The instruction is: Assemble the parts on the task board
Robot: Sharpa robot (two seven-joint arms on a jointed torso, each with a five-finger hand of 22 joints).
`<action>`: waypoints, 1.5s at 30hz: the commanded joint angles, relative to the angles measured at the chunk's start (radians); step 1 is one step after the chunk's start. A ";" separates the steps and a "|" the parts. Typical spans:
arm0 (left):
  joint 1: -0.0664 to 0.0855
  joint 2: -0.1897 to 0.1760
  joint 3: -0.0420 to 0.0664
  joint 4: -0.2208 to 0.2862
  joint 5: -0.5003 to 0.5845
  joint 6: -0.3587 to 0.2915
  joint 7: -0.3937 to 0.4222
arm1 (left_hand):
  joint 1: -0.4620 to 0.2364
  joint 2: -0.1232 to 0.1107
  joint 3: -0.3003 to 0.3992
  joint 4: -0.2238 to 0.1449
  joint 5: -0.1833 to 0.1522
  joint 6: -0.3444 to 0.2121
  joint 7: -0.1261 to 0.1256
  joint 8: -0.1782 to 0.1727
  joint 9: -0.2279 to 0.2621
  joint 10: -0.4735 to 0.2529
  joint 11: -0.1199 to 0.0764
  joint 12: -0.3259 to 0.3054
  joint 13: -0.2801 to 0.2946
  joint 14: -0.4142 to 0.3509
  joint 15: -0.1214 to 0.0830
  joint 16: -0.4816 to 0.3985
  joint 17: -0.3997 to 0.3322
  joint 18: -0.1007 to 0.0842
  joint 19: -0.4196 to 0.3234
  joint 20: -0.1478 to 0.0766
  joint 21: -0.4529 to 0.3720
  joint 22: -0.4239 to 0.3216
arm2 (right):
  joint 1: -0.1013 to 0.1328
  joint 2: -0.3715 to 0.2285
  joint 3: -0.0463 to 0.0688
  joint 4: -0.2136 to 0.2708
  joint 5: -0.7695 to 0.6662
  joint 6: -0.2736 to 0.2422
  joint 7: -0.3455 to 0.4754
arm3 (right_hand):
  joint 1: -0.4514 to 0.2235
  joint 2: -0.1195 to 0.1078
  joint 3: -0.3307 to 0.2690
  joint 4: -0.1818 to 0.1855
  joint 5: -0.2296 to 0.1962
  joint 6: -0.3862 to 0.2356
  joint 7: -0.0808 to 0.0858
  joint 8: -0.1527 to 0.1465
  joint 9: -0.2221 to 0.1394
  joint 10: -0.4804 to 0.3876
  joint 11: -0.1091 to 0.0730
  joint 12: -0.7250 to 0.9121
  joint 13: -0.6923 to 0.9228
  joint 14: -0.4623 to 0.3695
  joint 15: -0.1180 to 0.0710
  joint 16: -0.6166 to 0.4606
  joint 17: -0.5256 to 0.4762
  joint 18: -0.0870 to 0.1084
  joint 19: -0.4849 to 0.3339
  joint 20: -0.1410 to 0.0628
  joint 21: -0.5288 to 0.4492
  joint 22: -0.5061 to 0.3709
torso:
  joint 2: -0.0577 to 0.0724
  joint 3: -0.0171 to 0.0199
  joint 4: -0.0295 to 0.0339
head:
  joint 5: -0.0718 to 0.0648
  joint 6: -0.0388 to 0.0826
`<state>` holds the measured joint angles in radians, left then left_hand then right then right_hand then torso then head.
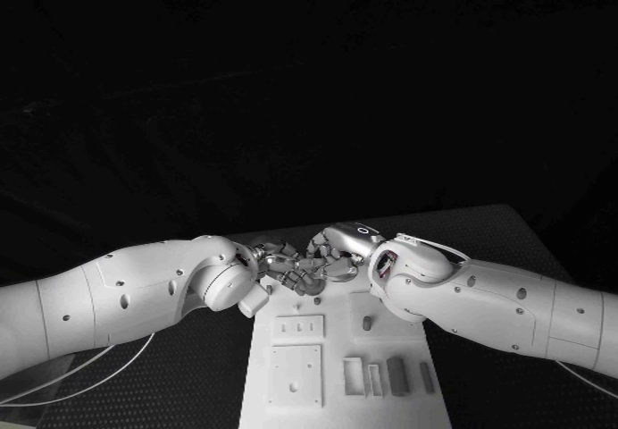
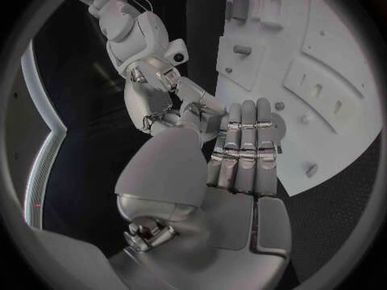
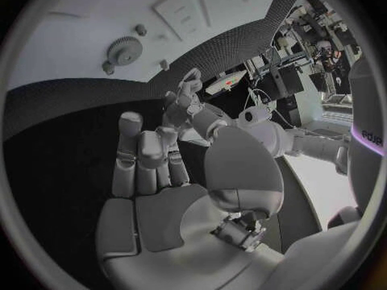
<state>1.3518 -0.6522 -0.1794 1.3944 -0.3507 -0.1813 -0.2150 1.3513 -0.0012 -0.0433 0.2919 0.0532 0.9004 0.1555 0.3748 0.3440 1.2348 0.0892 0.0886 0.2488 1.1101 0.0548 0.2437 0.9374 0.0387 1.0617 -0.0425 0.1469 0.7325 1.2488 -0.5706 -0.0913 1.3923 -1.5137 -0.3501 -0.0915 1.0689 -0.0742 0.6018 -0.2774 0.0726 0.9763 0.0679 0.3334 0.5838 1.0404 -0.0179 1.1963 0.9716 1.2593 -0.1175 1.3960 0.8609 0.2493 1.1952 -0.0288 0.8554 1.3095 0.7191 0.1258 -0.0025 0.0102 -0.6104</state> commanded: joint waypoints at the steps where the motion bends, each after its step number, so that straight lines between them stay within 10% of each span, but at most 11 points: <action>1: 0.004 0.007 0.005 0.008 0.011 0.007 0.036 | 0.014 0.007 0.010 0.001 -0.003 0.009 -0.001 0.001 0.001 0.009 0.001 -0.001 0.002 0.007 -0.001 -0.003 0.002 0.012 0.008 -0.001 -0.003 0.002 | -0.005 0.008 -0.002 0.005 -0.010 0.027 0.025 | -0.005 -0.004 0.004 0.000 0.004 0.034 0.025 0.002 0.000 0.006 0.000 -0.005 -0.002 -0.001 -0.005 0.004 -0.001 0.012 0.000 -0.008 0.007 0.014 | 0.000 0.0005 0.0011 | 0.000 -0.002; 45: 0.002 -0.001 0.004 0.003 0.034 -0.017 0.039 | 0.197 0.071 0.128 -0.004 0.000 0.081 -0.032 0.012 0.016 0.067 -0.026 0.008 0.042 0.055 -0.025 0.011 0.076 -0.010 0.015 -0.022 -0.012 0.029 | -0.009 0.003 -0.003 -0.008 -0.015 0.043 0.021 | -0.007 -0.004 0.005 0.000 0.004 0.037 0.024 0.002 0.003 0.007 0.000 -0.005 -0.002 0.001 -0.006 0.004 -0.002 0.012 0.001 -0.009 0.006 0.014 | 0.000 0.0007 -0.0002 | 0.003 -0.010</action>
<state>1.3502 -0.6564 -0.1793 1.3951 -0.3312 -0.1848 -0.2125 1.5384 0.0698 0.0789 0.2871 0.0492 0.9601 0.1403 0.3805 0.3588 1.2975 0.0627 0.0935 0.2904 1.1601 0.0300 0.2489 1.0121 0.0232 1.0764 -0.0572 0.1384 0.7608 1.2448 -0.5709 -0.0912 1.3794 -1.5192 -0.3400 -0.0874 1.0690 -0.0742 0.6015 -0.2777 0.0723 0.9780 0.0664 0.3331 0.5872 1.0403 -0.0177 1.1963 0.9710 1.2609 -0.1155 1.3960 0.8603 0.2493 1.1954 -0.0331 0.8553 1.3095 0.7190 0.1264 -0.0023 0.0121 -0.6196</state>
